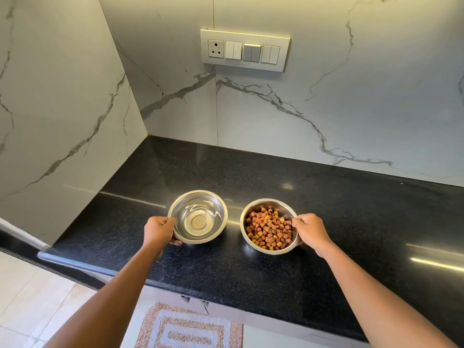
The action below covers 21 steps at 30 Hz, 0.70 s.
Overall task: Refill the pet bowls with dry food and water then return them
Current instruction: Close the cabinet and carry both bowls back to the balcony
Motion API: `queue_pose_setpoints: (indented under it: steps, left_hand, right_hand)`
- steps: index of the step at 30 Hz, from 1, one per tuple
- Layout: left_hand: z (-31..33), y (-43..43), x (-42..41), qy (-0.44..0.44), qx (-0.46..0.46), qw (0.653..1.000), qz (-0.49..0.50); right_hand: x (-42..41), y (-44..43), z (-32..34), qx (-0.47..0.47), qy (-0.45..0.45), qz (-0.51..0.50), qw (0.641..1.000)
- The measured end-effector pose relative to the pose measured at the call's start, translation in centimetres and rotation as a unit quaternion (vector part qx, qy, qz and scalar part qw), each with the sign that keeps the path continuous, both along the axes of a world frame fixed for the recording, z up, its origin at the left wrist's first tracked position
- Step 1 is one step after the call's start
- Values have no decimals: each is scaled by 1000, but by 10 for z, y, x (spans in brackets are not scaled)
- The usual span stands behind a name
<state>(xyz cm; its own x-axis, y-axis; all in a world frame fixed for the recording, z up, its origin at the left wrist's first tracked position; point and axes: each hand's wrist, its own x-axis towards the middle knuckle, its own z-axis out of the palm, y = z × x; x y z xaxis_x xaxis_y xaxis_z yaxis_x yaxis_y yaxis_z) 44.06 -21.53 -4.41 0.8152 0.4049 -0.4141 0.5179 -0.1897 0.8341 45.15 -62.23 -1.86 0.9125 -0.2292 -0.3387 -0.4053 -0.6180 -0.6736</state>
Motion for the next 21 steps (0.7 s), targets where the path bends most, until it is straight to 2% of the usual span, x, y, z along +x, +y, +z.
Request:
queue_pose_setpoints:
  steps: [5, 9, 21]
  left_hand:
    - [10, 6, -11, -6, 6, 1000, 15]
    - [21, 18, -27, -6, 8, 999, 36]
    - [44, 84, -131, -29, 29, 984, 175]
  right_hand:
    - [7, 13, 9, -13, -20, 24, 999]
    - [15, 30, 19, 13, -26, 50, 998]
    - [25, 132, 33, 24, -44, 183, 982]
